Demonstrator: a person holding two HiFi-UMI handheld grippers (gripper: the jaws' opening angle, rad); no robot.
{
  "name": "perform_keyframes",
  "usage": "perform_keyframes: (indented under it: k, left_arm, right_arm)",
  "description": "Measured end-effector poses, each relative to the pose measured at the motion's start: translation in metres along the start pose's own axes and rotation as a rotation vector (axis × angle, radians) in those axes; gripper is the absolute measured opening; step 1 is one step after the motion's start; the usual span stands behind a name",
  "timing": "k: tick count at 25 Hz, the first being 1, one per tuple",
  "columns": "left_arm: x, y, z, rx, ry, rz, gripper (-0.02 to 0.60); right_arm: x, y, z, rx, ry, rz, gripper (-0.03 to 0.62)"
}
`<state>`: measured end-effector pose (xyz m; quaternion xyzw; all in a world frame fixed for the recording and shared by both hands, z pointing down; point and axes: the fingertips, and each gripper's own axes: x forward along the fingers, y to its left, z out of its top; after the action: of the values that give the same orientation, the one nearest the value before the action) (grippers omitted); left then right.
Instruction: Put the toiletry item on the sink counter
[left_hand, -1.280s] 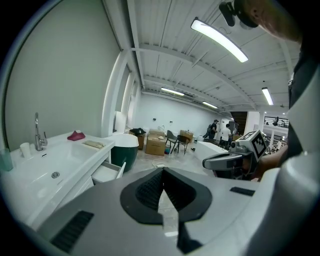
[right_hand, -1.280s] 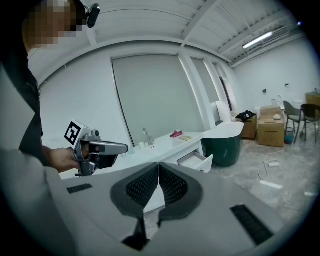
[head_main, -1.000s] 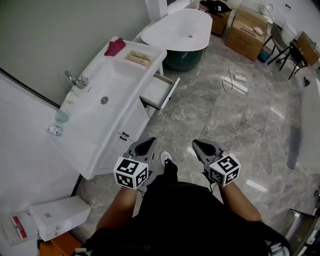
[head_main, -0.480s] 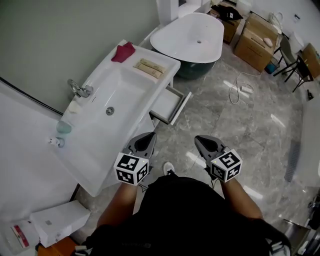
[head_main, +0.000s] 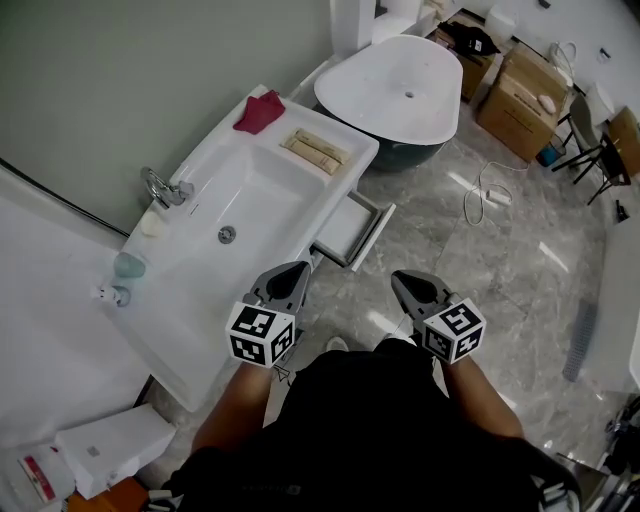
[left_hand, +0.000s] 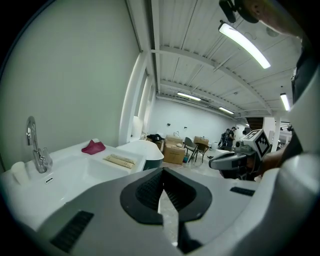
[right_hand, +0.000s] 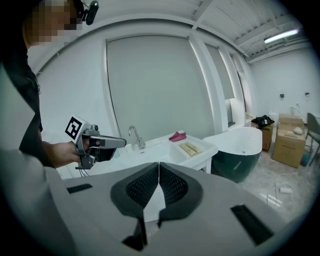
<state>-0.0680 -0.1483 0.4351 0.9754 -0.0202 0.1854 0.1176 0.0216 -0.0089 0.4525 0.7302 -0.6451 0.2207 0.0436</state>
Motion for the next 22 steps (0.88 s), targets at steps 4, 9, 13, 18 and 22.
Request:
perform_keyframes:
  k: [4, 9, 13, 18, 22]
  left_arm:
    - [0.008, 0.014, 0.000, -0.017, 0.008, 0.017, 0.005]
    - [0.015, 0.037, 0.005, -0.035, 0.003, 0.070, 0.005]
    - [0.021, 0.055, 0.008, -0.056, 0.005, 0.135, 0.005]
    - [0.040, 0.077, 0.015, -0.096, 0.012, 0.222, 0.005]
    - [0.061, 0.091, 0.024, -0.126, 0.005, 0.290, 0.005]
  right_arm:
    - [0.020, -0.007, 0.013, -0.010, -0.006, 0.025, 0.003]
    - [0.051, -0.020, 0.026, -0.030, 0.008, 0.076, 0.002]
    - [0.081, -0.038, 0.041, -0.064, 0.018, 0.129, 0.003]
    - [0.122, -0.062, 0.062, -0.112, 0.047, 0.221, 0.003]
    - [0.157, -0.086, 0.074, -0.165, 0.084, 0.280, 0.003]
